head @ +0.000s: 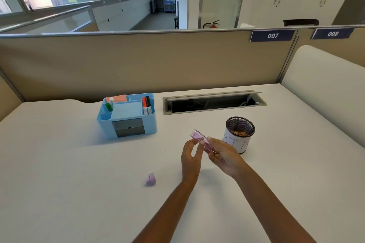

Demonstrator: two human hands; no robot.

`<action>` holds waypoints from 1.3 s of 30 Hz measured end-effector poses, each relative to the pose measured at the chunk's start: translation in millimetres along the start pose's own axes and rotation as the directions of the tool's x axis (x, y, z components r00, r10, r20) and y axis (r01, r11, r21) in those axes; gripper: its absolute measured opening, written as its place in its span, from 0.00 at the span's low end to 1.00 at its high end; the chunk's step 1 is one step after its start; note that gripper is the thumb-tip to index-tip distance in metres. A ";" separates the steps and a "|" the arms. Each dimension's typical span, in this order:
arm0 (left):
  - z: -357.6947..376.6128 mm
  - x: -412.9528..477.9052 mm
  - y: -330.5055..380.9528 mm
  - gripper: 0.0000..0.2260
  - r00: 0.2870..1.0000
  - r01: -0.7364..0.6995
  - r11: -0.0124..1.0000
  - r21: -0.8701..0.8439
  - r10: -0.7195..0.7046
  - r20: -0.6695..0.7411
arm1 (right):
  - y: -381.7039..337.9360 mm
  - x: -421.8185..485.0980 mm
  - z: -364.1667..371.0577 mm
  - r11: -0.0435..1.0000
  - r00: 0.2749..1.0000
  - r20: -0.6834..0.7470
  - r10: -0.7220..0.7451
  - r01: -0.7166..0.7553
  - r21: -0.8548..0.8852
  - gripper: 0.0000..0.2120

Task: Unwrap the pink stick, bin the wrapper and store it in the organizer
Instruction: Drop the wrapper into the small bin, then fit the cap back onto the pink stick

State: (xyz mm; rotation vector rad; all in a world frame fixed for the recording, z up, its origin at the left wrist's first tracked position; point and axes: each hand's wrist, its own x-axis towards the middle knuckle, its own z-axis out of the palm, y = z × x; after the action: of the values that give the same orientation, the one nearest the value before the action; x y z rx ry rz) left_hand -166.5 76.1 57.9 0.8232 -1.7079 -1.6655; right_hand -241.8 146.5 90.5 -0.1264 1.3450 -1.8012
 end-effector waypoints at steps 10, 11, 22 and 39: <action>-74.0 9.7 1.1 0.12 0.986 0.068 0.998 -0.005 -0.068 -0.154 | 57.4 3.7 46.1 0.850 0.989 -0.053 -0.137 0.090 -0.518 0.07; -81.7 11.7 2.3 0.12 0.985 0.069 0.997 -0.019 -0.072 -0.155 | 65.2 2.7 49.5 0.764 0.983 -0.013 -0.183 0.134 -0.631 0.09; -138.0 19.9 9.2 0.16 0.974 0.147 0.980 -0.136 -0.167 -0.150 | 129.2 1.8 97.5 0.224 0.871 0.468 -0.151 0.491 -0.842 0.18; -157.9 2.3 -4.1 0.15 0.995 0.096 0.994 0.049 -0.097 0.014 | 91.4 -6.4 85.6 0.747 0.934 0.111 -0.339 0.339 -0.572 0.09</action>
State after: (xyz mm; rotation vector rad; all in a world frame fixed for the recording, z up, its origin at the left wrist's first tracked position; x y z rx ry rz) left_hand -44.3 -23.9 57.7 0.9307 -1.7509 -1.7040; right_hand -140.0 83.5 53.2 -0.7516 1.9432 -1.5960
